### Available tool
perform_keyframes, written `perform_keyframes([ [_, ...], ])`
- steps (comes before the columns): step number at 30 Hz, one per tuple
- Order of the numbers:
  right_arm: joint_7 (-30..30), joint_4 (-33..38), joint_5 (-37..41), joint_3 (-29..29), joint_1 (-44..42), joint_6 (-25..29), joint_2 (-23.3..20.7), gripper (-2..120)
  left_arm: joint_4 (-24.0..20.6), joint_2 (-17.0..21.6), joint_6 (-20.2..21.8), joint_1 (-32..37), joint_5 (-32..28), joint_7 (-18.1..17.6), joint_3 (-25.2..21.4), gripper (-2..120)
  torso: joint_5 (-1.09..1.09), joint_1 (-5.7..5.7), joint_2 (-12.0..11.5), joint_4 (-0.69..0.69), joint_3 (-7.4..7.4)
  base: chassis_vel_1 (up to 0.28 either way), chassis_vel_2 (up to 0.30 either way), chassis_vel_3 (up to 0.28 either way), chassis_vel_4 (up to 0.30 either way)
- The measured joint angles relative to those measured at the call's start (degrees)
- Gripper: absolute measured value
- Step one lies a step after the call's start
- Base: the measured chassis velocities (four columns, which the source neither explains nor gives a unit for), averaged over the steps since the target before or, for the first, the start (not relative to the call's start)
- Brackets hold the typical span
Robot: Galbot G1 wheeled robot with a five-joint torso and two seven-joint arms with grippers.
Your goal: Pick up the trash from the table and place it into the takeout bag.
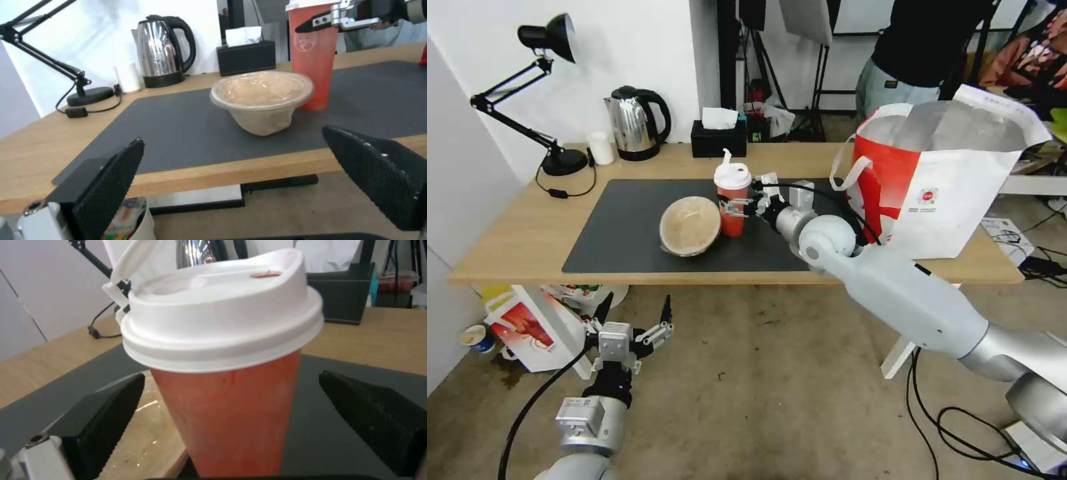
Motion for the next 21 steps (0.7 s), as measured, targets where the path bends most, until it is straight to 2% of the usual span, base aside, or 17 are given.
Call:
perform_keyframes([
  [10, -0.44, -1.43, -0.16, -0.51, 0.32, 0.31, 1.25, 100, 0.0, 0.0, 0.0, 0.0, 0.0, 0.0, 0.0, 100, -0.01, 0.0, 0.01, 0.0, 0.0, 0.0, 0.0, 0.0, 0.0],
  [13, -0.74, -1.71, -0.29, -0.67, 0.29, 0.45, 1.54, 92, 0.0, 0.0, 0.0, 0.0, 0.0, 0.0, 0.0, 100, 0.0, 0.0, 0.01, -0.01, 0.0, 0.0, 0.0, 0.0, 0.0],
  [15, -0.92, -2.09, -0.34, -0.7, 0.1, 0.65, 1.91, 81, 0.0, 0.0, 0.0, 0.0, 0.0, 0.0, 0.0, 100, 0.0, 0.0, 0.01, 0.0, 0.0, 0.0, 0.0, 0.0, 0.0],
  [17, -0.94, -2.25, -0.38, -0.71, 0.02, 0.75, 2.04, 78, 0.0, 0.0, 0.0, 0.0, 0.0, 0.0, 0.0, 100, 0.0, 0.0, 0.01, 0.0, 0.0, 0.0, 0.0, 0.0, 0.0],
  [20, -1.0, -2.3, -0.45, -0.71, -0.24, 0.89, 2.19, 64, 0.0, 0.0, 0.0, 0.0, 0.0, 0.0, 0.0, 100, 0.0, 0.0, 0.02, -0.01, 0.0, 0.0, 0.0, 0.0, 0.0],
  [21, -1.0, -2.3, -0.45, -0.71, -0.24, 0.89, 2.19, 64, 0.0, 0.0, 0.0, 0.0, 0.0, 0.0, 0.0, 100, 0.0, 0.0, 0.02, -0.01, 0.0, 0.0, 0.0, 0.0, 0.0],
])
